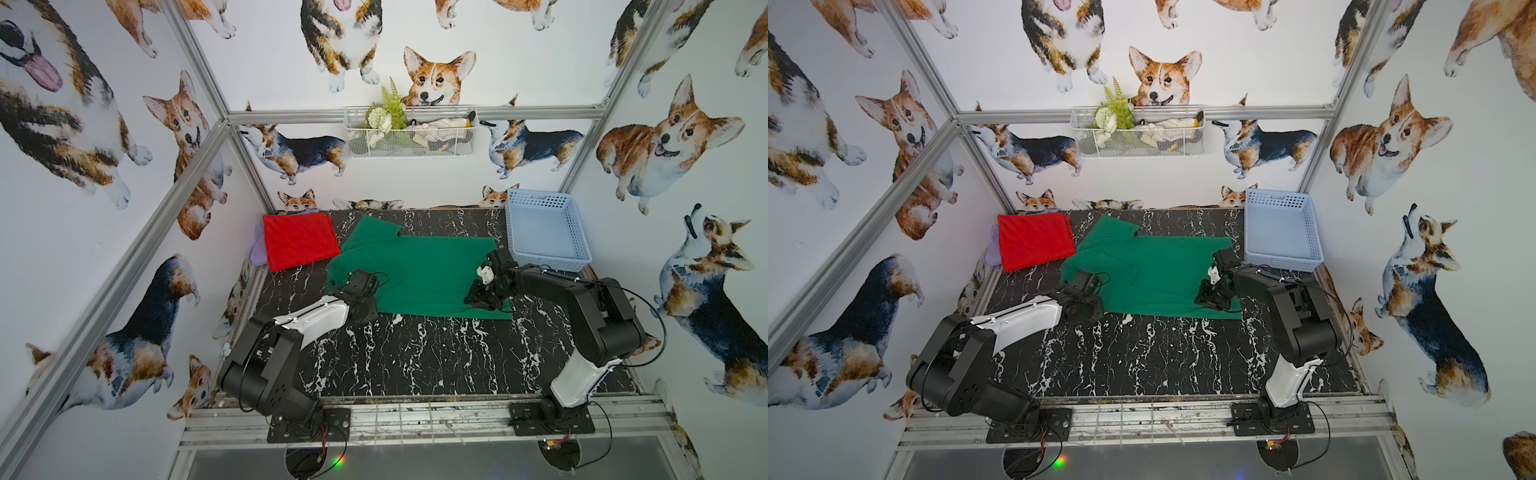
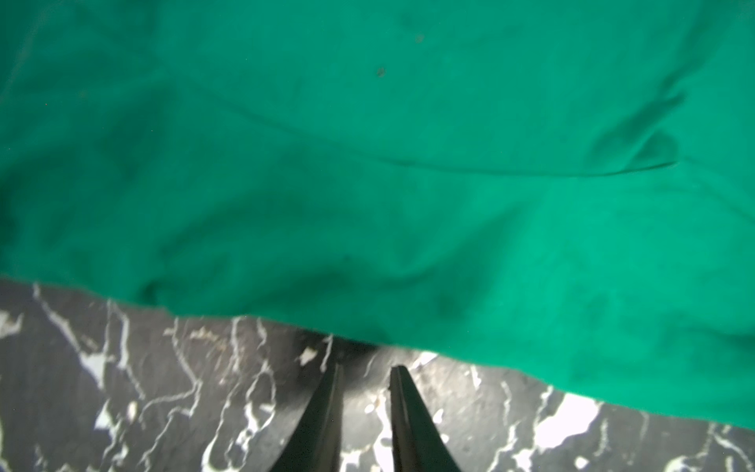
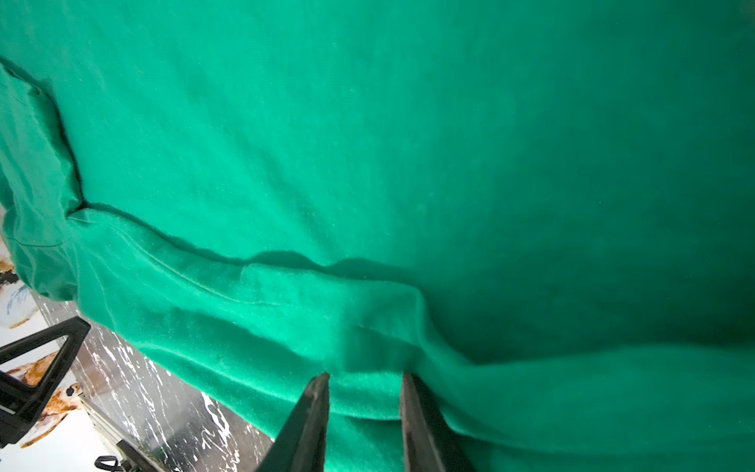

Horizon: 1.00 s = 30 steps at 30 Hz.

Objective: Fold and stack t-shirts
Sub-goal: Move the T-shirt to the center of the board.

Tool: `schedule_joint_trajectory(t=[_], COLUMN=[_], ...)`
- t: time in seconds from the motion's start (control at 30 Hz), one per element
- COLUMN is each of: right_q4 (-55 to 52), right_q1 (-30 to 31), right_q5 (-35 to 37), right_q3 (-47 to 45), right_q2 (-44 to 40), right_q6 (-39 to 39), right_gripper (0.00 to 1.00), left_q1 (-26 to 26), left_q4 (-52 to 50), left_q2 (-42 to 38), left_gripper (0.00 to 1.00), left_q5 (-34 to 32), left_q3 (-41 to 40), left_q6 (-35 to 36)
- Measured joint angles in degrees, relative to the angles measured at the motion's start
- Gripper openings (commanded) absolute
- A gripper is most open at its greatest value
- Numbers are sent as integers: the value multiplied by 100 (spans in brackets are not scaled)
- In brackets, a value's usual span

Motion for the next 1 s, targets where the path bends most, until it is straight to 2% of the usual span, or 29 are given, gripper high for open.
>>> schedule_joint_trajectory(t=[0.13,0.23,0.4,0.7,0.9,1.0], right_q4=[-57,-66,-74,-151,-275,-282], right_q1=[0,0,0,0,-7,-39], right_q5=[76,103,105,164,229,225], right_q3=[-92,-140,-146,-179,-236,-295], right_q2=[-103,-146,-162,-225,-308,-358], right_q6=[-2,-2,-4,-2,-17,-22], right_gripper=[36,36,36,36,36,36], left_q1=[-37,-92,48,494,835,850], left_q4=[-37,-26,-50,107,229,389], left_q2=[-256,-699,-1047,538,1163,1187], left_gripper=[27,32,32,29,28,28], left_q5=[-90,-103,-348,-286,-74,-33], left_q3=[-236,-271,33,1021,1067,975], left_q6=[-46,9,299,789,787,780])
